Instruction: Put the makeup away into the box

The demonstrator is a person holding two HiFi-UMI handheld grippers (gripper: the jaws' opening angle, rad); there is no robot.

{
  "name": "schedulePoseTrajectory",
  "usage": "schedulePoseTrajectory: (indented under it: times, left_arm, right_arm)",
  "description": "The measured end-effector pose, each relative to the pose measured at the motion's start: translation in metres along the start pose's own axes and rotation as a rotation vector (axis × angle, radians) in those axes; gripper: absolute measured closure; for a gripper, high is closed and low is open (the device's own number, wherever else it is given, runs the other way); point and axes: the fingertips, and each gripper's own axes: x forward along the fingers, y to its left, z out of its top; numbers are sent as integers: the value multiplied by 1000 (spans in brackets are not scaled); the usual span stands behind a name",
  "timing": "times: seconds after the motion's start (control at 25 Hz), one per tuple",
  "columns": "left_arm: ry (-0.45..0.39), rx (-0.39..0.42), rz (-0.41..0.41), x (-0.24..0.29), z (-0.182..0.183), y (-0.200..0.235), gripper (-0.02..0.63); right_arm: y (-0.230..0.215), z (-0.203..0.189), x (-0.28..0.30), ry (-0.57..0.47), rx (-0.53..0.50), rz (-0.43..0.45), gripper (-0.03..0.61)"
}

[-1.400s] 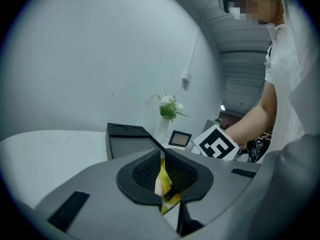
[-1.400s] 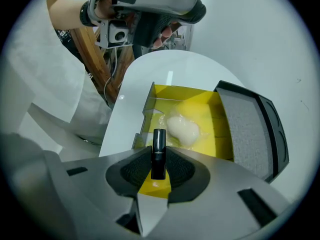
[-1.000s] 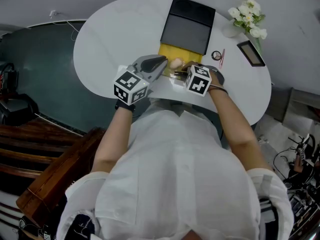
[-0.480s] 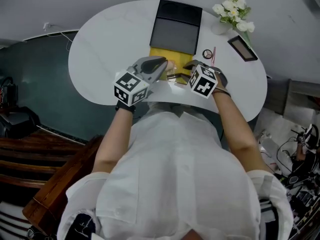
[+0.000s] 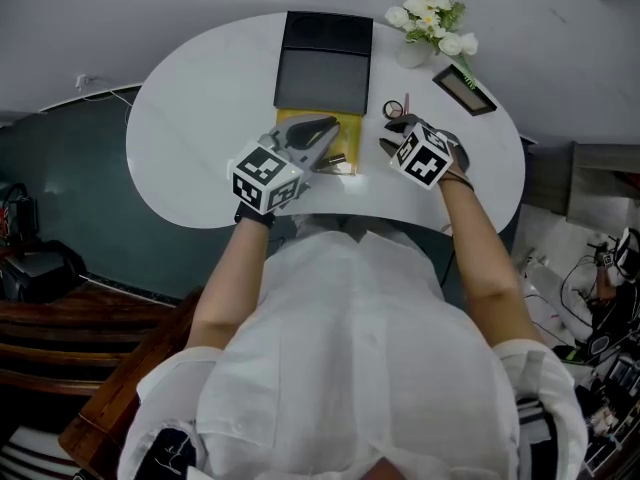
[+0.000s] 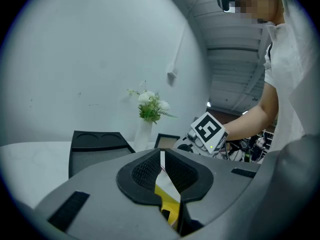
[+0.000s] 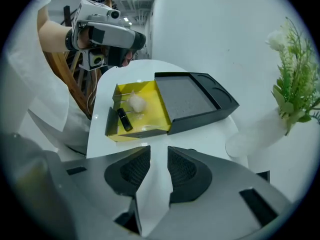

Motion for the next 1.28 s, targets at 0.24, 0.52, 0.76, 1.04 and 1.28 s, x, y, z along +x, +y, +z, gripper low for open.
schedulePoseTrajectory:
  times: [0.24, 0.52, 0.76, 1.04, 1.28]
  left_arm:
    - [10, 14, -12, 17, 7, -2, 592]
    - [29, 1, -1, 31, 7, 5, 592]
    - [40, -23, 10, 37, 2, 13, 592]
    - [48, -37, 26, 40, 0, 23, 592]
    - [44, -50, 44, 38, -2, 32, 592]
  right_arm:
    - [-31, -17, 4, 0, 61, -35, 463]
    - [-60, -26, 25, 18, 78, -41, 376]
    - [-71, -38, 46, 57, 81, -20, 357]
    - [-72, -45, 64, 100, 78, 19, 357]
    - [-73, -45, 67, 116, 79, 47, 364]
